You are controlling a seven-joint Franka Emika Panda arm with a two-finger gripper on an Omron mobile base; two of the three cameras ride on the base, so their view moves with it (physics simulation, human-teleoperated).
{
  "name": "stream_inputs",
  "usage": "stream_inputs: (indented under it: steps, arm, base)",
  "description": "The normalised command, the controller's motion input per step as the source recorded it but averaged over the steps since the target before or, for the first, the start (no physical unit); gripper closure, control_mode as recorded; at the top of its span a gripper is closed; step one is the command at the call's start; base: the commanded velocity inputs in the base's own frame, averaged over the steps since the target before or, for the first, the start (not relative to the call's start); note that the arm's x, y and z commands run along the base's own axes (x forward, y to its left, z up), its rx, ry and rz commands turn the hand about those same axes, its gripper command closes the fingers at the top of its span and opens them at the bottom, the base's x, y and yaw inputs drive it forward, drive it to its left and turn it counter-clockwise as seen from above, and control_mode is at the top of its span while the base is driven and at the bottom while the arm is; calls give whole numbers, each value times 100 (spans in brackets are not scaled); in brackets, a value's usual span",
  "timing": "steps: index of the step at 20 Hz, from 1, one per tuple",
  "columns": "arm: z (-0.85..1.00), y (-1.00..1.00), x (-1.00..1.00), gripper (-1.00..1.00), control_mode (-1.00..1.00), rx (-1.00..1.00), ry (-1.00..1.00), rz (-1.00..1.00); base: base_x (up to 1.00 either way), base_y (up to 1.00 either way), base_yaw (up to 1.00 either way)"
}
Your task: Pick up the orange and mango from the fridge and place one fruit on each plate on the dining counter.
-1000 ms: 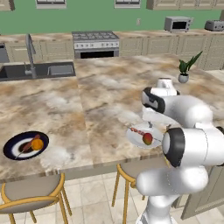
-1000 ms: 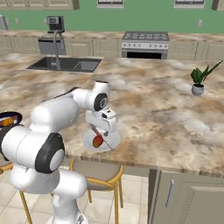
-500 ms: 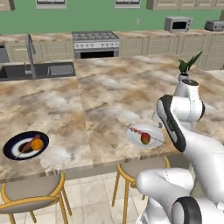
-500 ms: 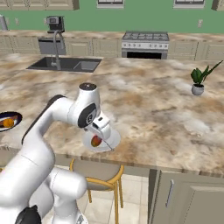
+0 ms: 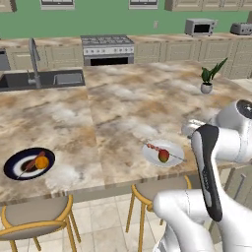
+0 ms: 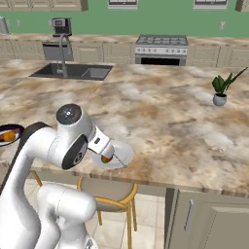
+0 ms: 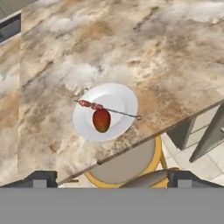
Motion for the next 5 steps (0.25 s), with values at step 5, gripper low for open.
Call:
stream_inputs:
  steps: [5]
  arm:
    - [87, 7, -34, -100, -100, -3, -23, 3]
  base:
    - [0, 0, 0]
